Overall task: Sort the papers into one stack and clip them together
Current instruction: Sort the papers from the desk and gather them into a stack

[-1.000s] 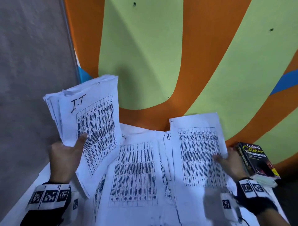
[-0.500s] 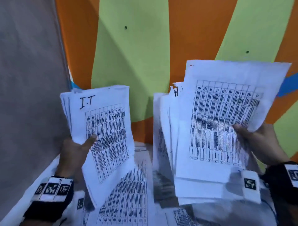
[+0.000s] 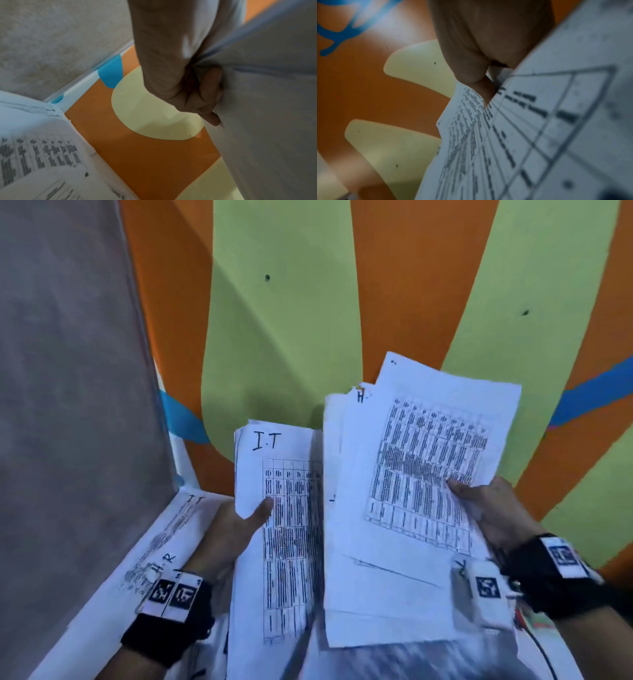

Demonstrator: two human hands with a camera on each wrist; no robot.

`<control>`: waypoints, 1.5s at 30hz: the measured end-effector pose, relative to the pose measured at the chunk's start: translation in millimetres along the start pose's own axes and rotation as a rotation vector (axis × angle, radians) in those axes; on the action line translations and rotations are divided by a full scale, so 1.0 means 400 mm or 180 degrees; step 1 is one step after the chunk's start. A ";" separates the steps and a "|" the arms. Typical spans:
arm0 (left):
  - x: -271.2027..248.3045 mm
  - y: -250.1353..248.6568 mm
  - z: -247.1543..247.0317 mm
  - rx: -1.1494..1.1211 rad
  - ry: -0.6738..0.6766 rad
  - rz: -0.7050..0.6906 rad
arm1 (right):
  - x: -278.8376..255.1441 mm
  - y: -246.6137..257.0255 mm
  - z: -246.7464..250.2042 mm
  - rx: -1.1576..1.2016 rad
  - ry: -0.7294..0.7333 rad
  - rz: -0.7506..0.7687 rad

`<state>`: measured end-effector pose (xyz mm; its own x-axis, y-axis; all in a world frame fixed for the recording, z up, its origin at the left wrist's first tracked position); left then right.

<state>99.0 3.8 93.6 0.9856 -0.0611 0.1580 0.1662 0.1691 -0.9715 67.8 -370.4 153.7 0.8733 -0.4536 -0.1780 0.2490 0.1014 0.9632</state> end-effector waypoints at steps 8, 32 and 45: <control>-0.076 0.040 -0.035 -0.0151 -0.0058 0.0164 | 0.038 -0.075 -0.112 0.0258 0.0161 -0.0476; -0.058 0.172 -0.045 -0.1174 0.0457 0.0697 | 0.126 -0.117 -0.159 0.1171 0.0051 -0.1074; -0.074 0.170 -0.086 -0.1004 0.0974 0.0374 | 0.111 -0.149 -0.188 0.1368 -0.0366 -0.1167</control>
<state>79.9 -16.8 16.5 0.9342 -0.3555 0.0299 -0.0111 -0.1129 -0.9935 123.3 -330.0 73.3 0.7049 -0.4870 -0.5158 0.3133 -0.4386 0.8423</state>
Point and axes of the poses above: each hand's wrist, its own x-axis towards the middle knuckle, its own z-axis out of the back of the hand, y = z × x, the point moved 4 cm from there along x, towards the middle knuckle, and after that the axes turned 8 degrees about -z, right-handed, at the moved point
